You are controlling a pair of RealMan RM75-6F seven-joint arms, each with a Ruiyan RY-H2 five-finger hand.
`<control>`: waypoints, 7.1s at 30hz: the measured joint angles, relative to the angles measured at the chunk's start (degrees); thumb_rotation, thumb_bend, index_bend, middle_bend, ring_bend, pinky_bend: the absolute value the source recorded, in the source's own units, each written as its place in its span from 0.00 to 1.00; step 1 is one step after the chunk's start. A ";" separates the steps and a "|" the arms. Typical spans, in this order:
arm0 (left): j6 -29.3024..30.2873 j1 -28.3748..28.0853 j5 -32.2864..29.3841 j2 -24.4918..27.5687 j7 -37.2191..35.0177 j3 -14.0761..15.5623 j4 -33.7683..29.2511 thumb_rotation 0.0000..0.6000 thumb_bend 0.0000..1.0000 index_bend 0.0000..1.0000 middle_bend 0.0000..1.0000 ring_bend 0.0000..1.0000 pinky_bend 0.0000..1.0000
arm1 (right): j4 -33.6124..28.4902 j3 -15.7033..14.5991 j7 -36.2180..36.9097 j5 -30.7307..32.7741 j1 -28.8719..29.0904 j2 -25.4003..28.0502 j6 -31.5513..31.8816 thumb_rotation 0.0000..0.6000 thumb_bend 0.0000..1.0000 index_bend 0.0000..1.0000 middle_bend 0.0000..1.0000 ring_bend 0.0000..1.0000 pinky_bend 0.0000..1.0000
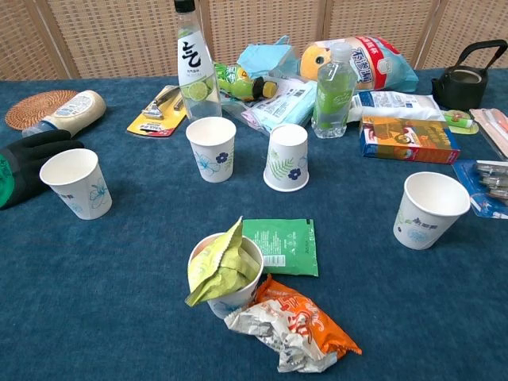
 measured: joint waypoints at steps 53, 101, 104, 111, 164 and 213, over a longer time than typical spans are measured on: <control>-32.35 -24.50 -25.73 -8.64 15.64 -3.03 0.87 1.00 0.33 0.26 0.00 0.00 0.03 | -0.30 -1.20 4.25 0.95 -4.83 2.18 4.82 0.90 0.36 0.00 0.12 0.00 0.00; -17.88 -30.48 -24.95 -18.32 68.18 6.02 0.55 1.00 0.33 0.01 0.00 0.00 0.09 | 1.47 -1.14 6.35 0.97 -6.28 1.92 5.27 0.90 0.36 0.00 0.12 0.00 0.00; -16.70 -30.67 -24.97 -19.12 69.46 5.95 -0.19 1.00 0.33 0.00 0.00 0.00 0.08 | 1.49 -1.31 6.49 0.69 -6.55 1.97 5.54 0.90 0.36 0.00 0.12 0.00 0.00; -14.91 -30.21 -23.56 -17.05 62.76 5.21 -2.47 1.00 0.33 0.00 0.00 0.00 0.07 | 1.57 -1.45 6.74 0.37 -6.91 2.01 5.86 0.90 0.36 0.00 0.11 0.00 0.00; -37.33 -30.89 -20.00 -13.04 2.25 0.15 14.74 1.00 0.37 0.41 0.09 0.00 0.18 | -2.18 -1.48 2.52 0.80 -7.92 2.56 6.45 0.90 0.35 0.00 0.11 0.00 0.00; -24.42 -30.46 -4.84 -12.46 60.25 7.01 11.66 1.00 0.39 0.43 0.06 0.00 0.16 | 0.48 -1.18 5.04 1.67 -7.51 1.40 4.79 0.91 0.36 0.00 0.12 0.00 0.00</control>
